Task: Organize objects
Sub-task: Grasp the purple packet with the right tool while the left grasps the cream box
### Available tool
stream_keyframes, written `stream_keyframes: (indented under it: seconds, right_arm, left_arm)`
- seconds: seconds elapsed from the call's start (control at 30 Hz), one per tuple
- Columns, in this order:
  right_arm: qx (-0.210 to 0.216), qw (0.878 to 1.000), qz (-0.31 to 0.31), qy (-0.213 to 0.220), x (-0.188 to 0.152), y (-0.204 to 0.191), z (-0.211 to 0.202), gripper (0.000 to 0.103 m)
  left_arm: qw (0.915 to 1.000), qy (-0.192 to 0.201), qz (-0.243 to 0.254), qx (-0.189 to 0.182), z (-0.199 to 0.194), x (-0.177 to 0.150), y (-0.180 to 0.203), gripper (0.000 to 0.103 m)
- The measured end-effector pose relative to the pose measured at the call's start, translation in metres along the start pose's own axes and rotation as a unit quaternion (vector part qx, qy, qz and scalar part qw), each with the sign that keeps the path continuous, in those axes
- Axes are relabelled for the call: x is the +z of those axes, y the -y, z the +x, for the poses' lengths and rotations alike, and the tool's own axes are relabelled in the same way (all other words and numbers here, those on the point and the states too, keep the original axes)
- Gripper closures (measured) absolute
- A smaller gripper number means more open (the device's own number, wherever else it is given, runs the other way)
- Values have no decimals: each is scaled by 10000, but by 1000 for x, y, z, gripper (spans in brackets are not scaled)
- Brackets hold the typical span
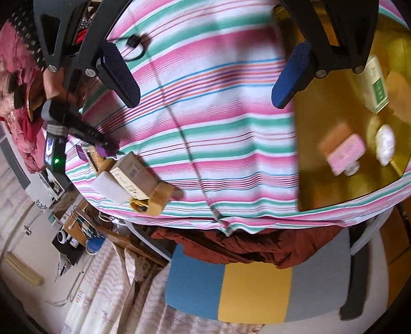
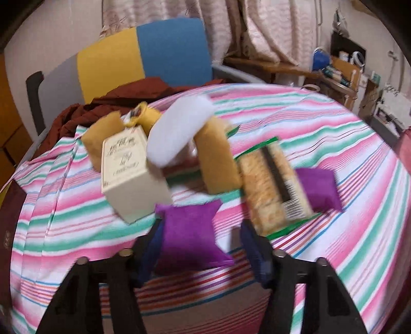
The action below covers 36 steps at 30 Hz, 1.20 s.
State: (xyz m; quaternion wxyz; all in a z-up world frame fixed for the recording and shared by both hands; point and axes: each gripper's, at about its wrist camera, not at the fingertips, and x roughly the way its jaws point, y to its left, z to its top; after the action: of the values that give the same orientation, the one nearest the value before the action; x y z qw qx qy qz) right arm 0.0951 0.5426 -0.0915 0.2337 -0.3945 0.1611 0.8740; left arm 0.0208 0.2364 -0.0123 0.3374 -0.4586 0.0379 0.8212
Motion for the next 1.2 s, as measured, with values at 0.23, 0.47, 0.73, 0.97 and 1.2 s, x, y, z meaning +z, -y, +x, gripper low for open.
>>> stream_keyframes:
  seconds: [0.23, 0.47, 0.73, 0.97, 1.2]
  right_arm:
    - [121, 9996, 114, 214, -8, 6, -3, 60]
    - [-274, 9951, 819, 485, -13, 28, -9, 60]
    - [-232, 9881, 1350, 699, -17, 47, -15, 61]
    - [-253, 9882, 1333, 711, -18, 46, -13, 60]
    - [-288, 9883, 1314, 714, -18, 46, -11, 60]
  left_arm:
    - [9990, -281, 241, -269, 51, 38, 51, 0]
    - [9941, -825, 474, -514, 128, 75, 125, 0]
    - [9913, -1068, 762, 78, 192, 98, 178, 0]
    - [9925, -710, 931, 362, 199, 102, 177, 5]
    - [9955, -408, 747, 410, 171, 80, 127, 11]
